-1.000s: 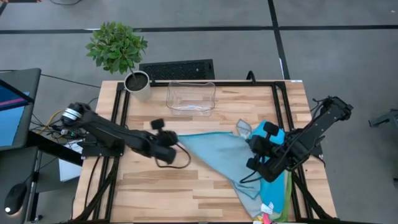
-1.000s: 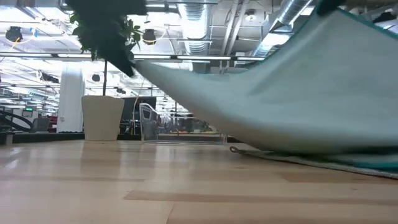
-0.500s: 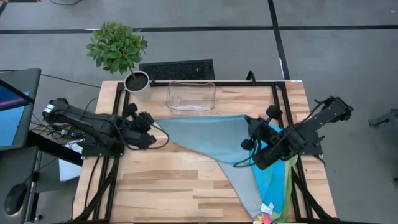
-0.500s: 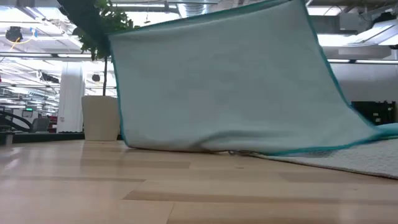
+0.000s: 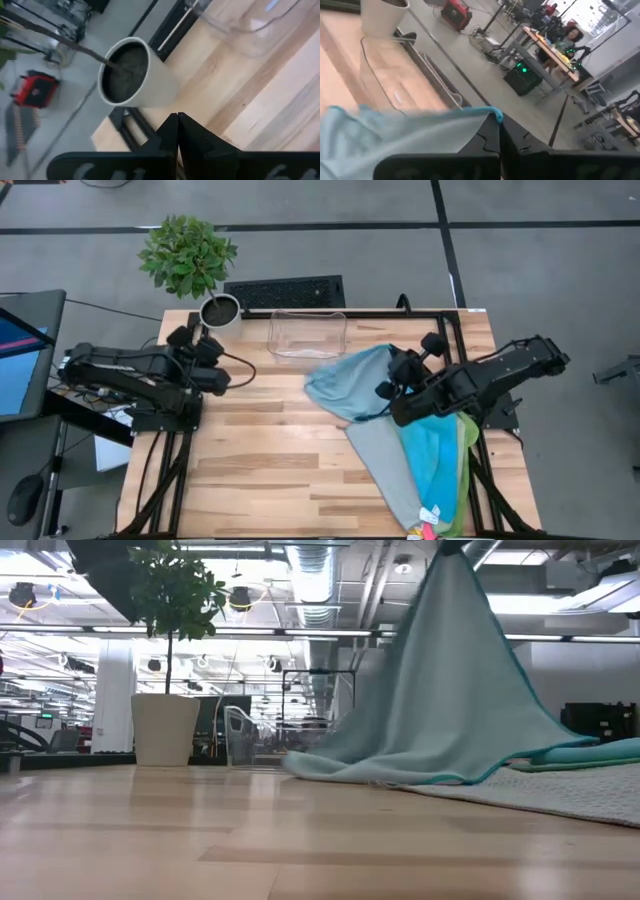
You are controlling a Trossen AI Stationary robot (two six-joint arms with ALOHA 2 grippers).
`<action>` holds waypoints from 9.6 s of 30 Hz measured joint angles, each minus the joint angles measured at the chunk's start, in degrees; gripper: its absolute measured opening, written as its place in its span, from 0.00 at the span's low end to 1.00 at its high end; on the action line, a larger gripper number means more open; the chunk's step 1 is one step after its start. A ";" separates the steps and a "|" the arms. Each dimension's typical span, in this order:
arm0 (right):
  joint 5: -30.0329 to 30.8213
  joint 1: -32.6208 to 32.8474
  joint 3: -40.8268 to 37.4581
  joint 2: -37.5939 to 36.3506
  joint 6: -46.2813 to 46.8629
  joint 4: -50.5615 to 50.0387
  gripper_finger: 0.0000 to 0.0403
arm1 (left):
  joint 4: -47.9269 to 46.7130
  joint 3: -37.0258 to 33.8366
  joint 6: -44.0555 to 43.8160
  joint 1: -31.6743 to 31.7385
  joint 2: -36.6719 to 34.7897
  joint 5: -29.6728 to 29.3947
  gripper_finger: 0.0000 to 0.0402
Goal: Fold microfiber towels
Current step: Fold the light blue microfiber cloth
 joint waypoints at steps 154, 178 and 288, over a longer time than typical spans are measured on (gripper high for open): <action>-11.01 -9.84 2.06 6.00 -42.90 43.24 0.03 | 2.72 12.21 21.84 8.90 -2.77 -8.79 0.00; -14.94 15.09 -13.86 7.12 8.45 35.66 0.04 | 19.00 -14.21 -17.76 -20.54 -2.25 29.48 0.00; -28.94 -1.32 -26.27 14.86 24.25 30.29 0.08 | 39.32 -22.72 5.11 -2.92 12.74 17.09 0.00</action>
